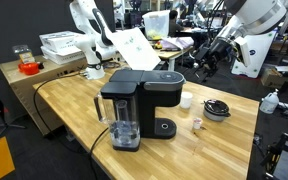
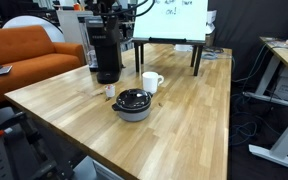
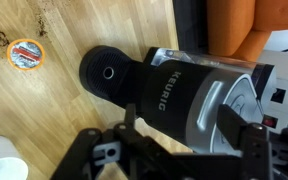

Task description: Open the coffee maker

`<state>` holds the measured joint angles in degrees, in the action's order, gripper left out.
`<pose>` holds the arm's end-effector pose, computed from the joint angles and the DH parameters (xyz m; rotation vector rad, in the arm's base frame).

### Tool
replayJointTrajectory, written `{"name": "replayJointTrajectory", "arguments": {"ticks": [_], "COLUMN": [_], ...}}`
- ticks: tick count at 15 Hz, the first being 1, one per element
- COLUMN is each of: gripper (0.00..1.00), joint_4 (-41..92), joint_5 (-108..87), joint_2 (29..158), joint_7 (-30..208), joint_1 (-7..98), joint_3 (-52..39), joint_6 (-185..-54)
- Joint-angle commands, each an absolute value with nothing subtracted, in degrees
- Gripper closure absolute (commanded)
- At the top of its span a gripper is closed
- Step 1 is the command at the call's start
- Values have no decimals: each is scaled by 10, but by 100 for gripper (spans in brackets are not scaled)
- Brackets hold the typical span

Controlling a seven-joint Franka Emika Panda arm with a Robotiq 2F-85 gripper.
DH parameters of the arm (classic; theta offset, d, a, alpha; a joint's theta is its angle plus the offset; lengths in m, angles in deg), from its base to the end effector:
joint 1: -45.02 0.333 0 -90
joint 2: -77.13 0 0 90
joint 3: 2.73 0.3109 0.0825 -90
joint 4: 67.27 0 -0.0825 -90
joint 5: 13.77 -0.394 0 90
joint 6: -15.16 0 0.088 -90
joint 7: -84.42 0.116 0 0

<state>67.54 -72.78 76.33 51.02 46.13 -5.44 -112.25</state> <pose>0.5067 0.0190 0.3188 -2.3678 0.1818 -0.1653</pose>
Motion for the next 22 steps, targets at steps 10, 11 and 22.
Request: {"name": "replayJointTrajectory", "arguments": {"ticks": [10,11,22], "gripper": [100,100,100], "joint_4": [664,660,601], "joint_5": [-806,-816,-869], "joint_2": [810,815,875], "joint_7": [456,453,449], "joint_1": [452,452,454], "joint_3": [-46,-45,-35], "joint_6": [-1114,-1115,-1119]}}
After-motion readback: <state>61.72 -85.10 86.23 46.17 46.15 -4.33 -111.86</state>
